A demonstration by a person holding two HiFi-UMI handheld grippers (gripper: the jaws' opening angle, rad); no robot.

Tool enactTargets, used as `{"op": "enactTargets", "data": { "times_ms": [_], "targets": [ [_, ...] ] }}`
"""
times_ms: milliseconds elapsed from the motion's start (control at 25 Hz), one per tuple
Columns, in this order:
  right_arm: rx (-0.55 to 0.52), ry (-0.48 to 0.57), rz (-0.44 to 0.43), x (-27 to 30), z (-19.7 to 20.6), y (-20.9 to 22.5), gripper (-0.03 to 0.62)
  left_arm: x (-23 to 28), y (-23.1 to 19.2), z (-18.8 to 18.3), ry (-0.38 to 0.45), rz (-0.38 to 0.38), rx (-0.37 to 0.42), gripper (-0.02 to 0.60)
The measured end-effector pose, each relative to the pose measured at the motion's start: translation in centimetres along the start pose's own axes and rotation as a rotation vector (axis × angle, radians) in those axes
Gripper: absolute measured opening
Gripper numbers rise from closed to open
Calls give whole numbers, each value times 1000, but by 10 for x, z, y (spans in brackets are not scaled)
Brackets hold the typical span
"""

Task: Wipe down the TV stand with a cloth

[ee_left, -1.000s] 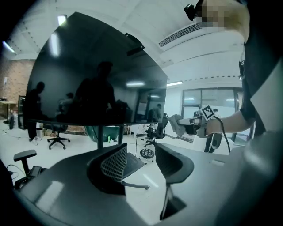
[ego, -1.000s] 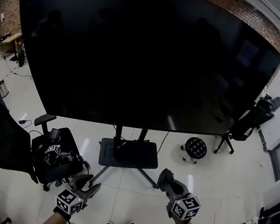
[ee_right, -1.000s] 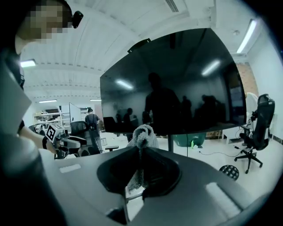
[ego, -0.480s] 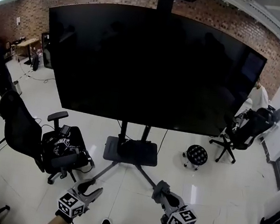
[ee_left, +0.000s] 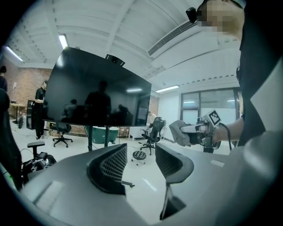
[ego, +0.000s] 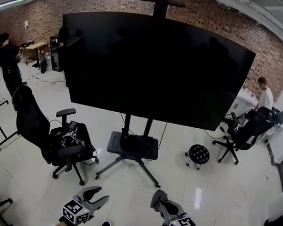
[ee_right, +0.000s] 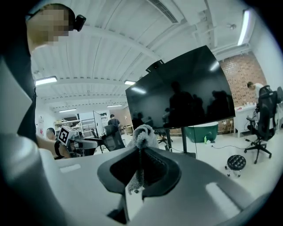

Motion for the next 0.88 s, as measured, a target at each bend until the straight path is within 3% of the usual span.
{"op": "enactTargets", "data": {
  "times_ms": [400, 880],
  "targets": [
    [-12, 67, 0, -32, -17, -36, 26, -35, 31, -8, 12, 18, 37, 221],
    [-26, 95, 14, -47, -20, -77, 25, -76, 34, -19, 44, 33, 60, 227]
  ]
}}
Point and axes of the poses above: the fingertips, and each gripper's own axes: x forward along the fingers, y to its right, z out of its underside, the point moved 2 cm from there along -x, backward along the fingers, and after that the axes turned 15 degrees about z, right-handed, at the moved point
